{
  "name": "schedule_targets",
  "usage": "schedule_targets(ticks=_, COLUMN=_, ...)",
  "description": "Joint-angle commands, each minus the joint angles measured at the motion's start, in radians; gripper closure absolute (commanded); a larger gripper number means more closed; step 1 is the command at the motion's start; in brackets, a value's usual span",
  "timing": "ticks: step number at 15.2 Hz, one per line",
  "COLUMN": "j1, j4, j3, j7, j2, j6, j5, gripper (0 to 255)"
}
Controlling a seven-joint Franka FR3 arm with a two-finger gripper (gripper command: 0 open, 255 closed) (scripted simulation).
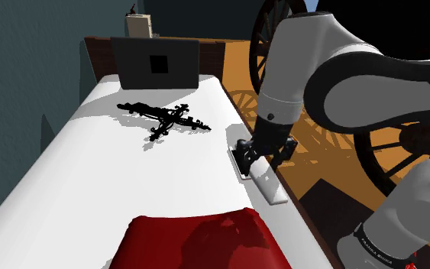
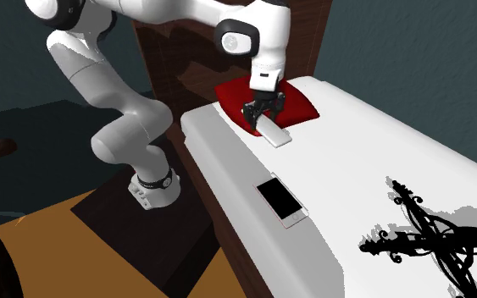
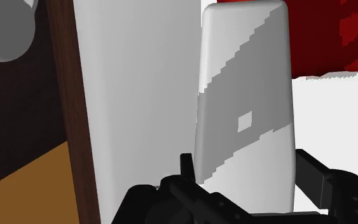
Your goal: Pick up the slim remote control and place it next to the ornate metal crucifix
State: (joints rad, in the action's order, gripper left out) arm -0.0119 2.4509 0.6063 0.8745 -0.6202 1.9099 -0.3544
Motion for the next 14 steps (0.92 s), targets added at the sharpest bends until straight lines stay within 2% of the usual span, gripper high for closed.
schedule_targets(ticks=1, j1=-0.039, j4=-0.069, j3=0.033, j7=0.020, j2=0.090, j6=0.026, j5=0.029, gripper=255)
schedule_targets(ticks=5, j1=-0.115, j4=-0.214, j3=0.105, j7=0.080, j2=0.275, j6=0.062, j5=0.116, gripper=255)
schedule_targets(ticks=9, j1=-0.173, j4=-0.377, j3=0.179, j7=0.172, j2=0.479, j6=0.072, j5=0.249, gripper=255)
schedule_targets(ticks=12, j1=-0.180, j4=-0.515, j3=0.217, j7=0.258, j2=0.648, j6=0.055, j5=0.380, gripper=255)
schedule_targets(ticks=14, j1=-0.157, j4=-0.617, j3=0.222, j7=0.312, j2=0.763, j6=0.029, j5=0.471, gripper=255)
